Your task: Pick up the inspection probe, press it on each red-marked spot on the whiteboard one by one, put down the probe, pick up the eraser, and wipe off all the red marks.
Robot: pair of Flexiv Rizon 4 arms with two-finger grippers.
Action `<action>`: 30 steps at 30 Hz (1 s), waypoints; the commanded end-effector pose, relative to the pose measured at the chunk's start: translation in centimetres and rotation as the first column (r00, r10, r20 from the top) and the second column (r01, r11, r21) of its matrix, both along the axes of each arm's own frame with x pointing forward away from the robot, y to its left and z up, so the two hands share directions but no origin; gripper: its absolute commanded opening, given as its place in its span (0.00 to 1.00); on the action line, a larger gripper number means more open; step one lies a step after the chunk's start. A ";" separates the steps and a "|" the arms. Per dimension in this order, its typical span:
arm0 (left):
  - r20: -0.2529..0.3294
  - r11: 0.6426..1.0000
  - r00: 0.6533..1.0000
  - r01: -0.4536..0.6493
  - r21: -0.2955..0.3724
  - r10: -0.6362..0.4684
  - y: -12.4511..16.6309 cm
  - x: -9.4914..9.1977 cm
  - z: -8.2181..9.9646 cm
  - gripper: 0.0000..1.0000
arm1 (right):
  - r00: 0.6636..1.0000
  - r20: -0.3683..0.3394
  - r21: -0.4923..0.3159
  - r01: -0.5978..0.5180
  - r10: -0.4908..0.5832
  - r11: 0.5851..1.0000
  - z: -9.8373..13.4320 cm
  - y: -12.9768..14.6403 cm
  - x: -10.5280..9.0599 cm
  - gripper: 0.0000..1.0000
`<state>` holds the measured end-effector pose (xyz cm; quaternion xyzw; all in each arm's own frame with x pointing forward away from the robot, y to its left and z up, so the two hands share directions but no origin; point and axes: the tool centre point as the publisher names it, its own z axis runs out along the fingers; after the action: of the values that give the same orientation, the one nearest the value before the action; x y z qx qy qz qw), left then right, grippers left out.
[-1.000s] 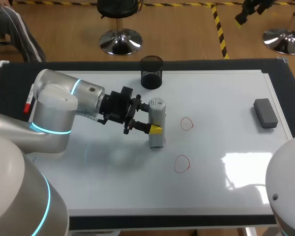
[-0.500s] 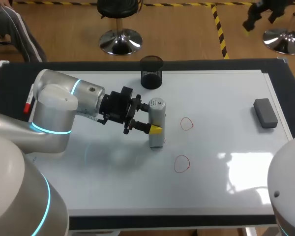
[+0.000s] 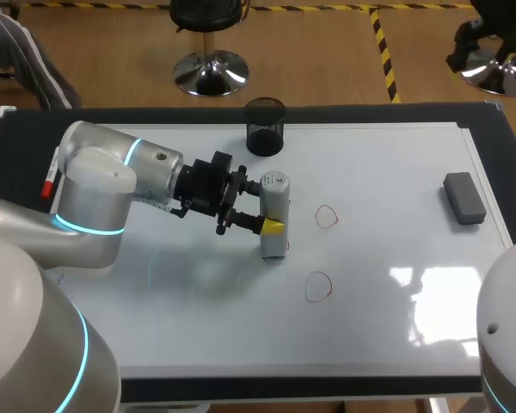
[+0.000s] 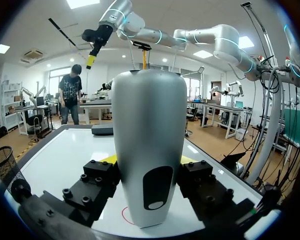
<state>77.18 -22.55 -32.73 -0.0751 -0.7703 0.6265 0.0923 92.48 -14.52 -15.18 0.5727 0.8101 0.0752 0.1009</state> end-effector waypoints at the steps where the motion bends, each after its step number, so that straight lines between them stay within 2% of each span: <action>1: -0.001 1.000 1.000 0.000 0.000 0.000 0.1 -0.1 -0.6 0.00 | 1.000 -0.023 -0.006 0.020 -0.021 1.000 -0.4 -0.4 -0.5 1.00; 14: -0.001 1.000 1.000 0.000 0.000 0.000 0.1 -0.1 -0.6 0.00 | 0.989 -0.084 0.043 0.122 -0.118 0.992 -1.7 -1.9 -4.1 1.00; 21: -0.001 1.000 1.000 0.000 0.000 0.000 0.1 -0.1 -0.6 0.00 | 0.977 -0.138 0.017 0.169 -0.165 0.985 -3.3 -2.2 -5.4 1.00; 30: -0.001 1.000 1.000 0.000 0.000 0.000 0.1 -0.1 -0.6 0.00 | 0.963 -0.154 -0.002 0.225 -0.223 0.974 -3.5 -2.2 -6.9 1.00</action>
<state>77.18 -22.55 -32.73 -0.0751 -0.7703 0.6265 0.0923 86.00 -16.85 -18.93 0.6644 0.7459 0.0266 0.0381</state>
